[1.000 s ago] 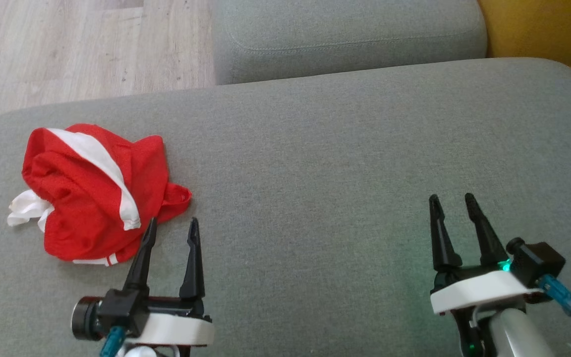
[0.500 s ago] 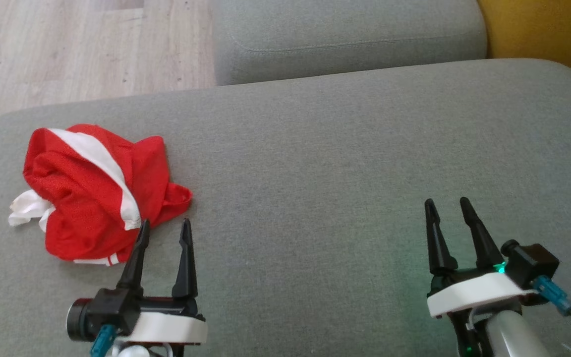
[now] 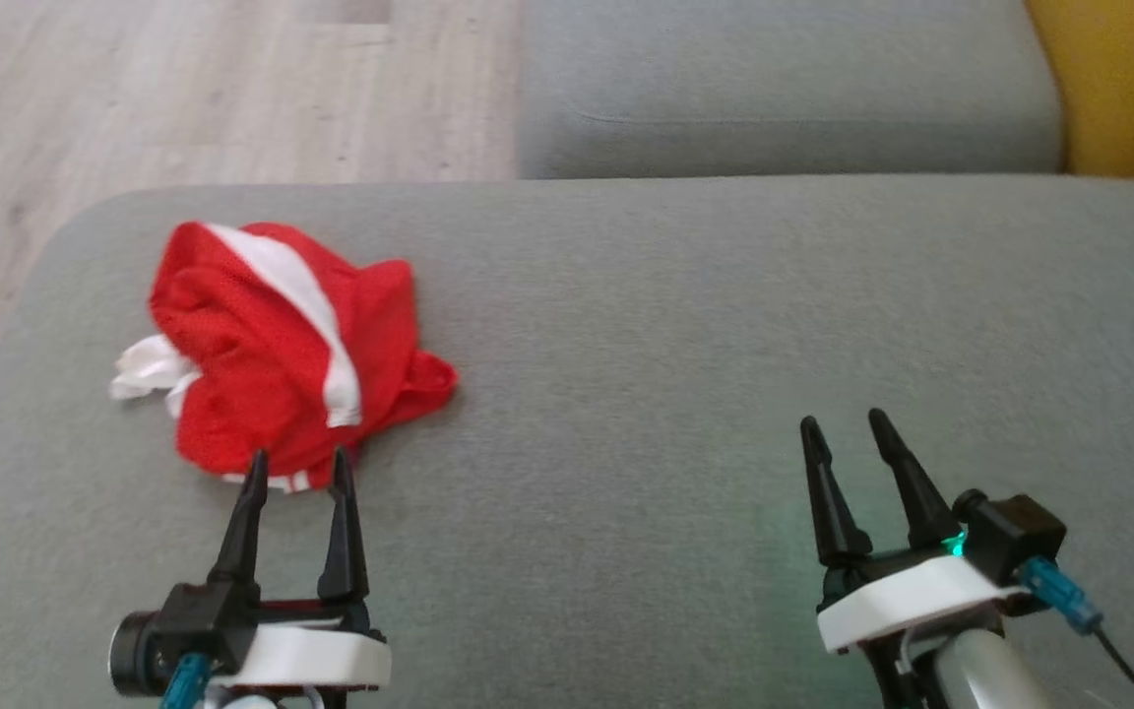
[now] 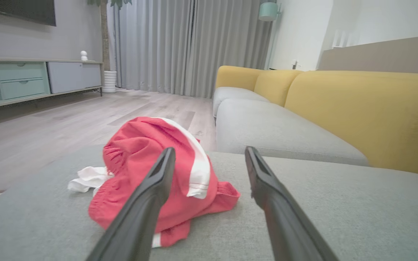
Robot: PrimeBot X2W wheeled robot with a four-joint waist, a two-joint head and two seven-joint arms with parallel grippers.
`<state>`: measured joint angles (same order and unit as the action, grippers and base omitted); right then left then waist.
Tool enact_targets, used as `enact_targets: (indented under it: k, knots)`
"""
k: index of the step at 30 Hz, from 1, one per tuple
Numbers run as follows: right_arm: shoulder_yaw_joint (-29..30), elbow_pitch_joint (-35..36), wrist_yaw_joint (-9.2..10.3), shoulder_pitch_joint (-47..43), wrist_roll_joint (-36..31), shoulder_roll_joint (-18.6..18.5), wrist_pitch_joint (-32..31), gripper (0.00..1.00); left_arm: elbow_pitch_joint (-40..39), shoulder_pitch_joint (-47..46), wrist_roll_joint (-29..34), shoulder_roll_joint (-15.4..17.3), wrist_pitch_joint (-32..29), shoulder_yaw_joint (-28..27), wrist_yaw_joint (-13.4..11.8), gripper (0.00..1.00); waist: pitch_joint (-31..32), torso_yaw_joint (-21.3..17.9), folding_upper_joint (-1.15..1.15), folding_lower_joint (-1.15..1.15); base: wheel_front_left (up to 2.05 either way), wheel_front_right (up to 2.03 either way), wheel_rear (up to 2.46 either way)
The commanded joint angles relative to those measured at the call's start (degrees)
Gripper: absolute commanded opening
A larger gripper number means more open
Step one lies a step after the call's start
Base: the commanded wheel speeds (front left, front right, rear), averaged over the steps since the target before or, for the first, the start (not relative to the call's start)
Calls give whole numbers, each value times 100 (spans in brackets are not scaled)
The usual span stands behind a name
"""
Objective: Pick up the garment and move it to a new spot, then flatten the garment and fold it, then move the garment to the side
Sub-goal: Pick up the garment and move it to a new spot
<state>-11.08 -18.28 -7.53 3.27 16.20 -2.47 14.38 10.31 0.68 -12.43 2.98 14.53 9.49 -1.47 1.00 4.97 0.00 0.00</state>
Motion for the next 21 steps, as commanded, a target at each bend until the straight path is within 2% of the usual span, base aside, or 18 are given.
enact_targets:
  k: [1,14,21]
  knots:
    - [-201,160,4,121,64,-41,62,100,-161,-103,50,-9,47,-248,-19,100,96,283,0,0,0,0,0]
    - [-563,160,4,-22,249,-41,62,100,-203,97,117,-10,47,-461,-78,100,253,1000,0,0,0,0,0]
    - [-734,145,4,-66,330,-41,62,100,-219,153,140,-10,47,-566,-74,100,283,1220,0,0,0,0,0]
